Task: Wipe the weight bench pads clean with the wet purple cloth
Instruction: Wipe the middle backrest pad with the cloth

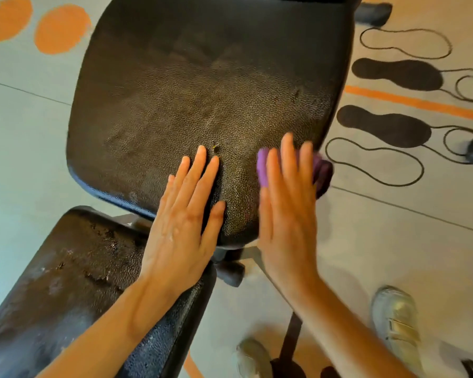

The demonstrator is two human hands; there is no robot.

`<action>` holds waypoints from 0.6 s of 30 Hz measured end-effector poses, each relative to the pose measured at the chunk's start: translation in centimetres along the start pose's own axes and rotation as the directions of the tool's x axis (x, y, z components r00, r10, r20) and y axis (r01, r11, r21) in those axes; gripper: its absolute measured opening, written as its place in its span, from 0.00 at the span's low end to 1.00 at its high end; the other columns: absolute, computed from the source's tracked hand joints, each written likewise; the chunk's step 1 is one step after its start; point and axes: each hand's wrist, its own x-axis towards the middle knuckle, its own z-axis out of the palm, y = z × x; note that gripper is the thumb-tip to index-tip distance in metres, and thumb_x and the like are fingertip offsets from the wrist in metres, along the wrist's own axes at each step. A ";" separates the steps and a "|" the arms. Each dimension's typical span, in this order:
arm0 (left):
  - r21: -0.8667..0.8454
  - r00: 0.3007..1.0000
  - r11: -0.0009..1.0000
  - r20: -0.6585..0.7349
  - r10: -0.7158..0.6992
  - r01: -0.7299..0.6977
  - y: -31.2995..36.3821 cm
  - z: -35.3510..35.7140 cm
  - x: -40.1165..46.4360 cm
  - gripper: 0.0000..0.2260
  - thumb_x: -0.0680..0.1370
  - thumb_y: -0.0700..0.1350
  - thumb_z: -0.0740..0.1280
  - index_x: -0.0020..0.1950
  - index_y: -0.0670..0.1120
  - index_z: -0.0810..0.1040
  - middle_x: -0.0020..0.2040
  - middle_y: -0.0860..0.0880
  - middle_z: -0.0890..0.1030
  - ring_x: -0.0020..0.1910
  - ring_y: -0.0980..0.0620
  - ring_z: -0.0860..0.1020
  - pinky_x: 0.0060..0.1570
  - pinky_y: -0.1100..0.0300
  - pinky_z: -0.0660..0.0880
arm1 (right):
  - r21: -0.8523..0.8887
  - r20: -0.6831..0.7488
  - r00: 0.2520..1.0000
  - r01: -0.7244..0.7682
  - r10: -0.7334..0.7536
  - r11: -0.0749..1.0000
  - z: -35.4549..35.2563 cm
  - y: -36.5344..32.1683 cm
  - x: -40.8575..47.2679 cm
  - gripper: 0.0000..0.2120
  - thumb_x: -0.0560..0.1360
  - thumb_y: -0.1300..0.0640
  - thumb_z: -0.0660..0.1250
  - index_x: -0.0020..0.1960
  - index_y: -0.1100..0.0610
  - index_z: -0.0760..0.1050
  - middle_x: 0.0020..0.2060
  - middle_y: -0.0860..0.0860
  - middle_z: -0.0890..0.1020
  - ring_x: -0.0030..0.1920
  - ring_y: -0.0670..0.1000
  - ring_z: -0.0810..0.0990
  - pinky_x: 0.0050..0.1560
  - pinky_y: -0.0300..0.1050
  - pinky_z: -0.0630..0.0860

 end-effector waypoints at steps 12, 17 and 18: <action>-0.121 0.934 0.940 -0.130 -0.333 0.318 -0.4 -3.3 -11.0 0.26 0.83 0.52 0.55 0.80 0.54 0.54 0.81 0.58 0.50 0.81 0.55 0.46 0.79 0.51 0.44 | 0.291 0.244 0.892 0.309 -0.382 0.906 -3.0 -2.0 -3.3 0.21 0.85 0.55 0.45 0.73 0.60 0.65 0.73 0.54 0.68 0.76 0.53 0.61 0.73 0.59 0.64; -0.115 0.886 0.897 -0.145 -0.440 0.427 -1.0 -3.9 -14.2 0.26 0.83 0.53 0.54 0.80 0.53 0.55 0.81 0.58 0.49 0.81 0.55 0.45 0.79 0.53 0.42 | 0.423 0.263 0.858 0.308 -0.441 0.852 -5.2 -4.4 -3.4 0.19 0.83 0.62 0.51 0.73 0.56 0.62 0.73 0.50 0.66 0.77 0.45 0.57 0.77 0.38 0.52; -0.118 0.878 0.891 -0.156 -0.453 0.439 -1.1 -4.0 -14.5 0.26 0.83 0.53 0.54 0.80 0.52 0.56 0.81 0.57 0.49 0.81 0.55 0.45 0.79 0.56 0.41 | 0.434 0.266 0.851 0.314 -0.453 0.844 -5.3 -5.0 -3.3 0.19 0.82 0.62 0.51 0.72 0.57 0.62 0.72 0.50 0.67 0.77 0.45 0.58 0.77 0.38 0.52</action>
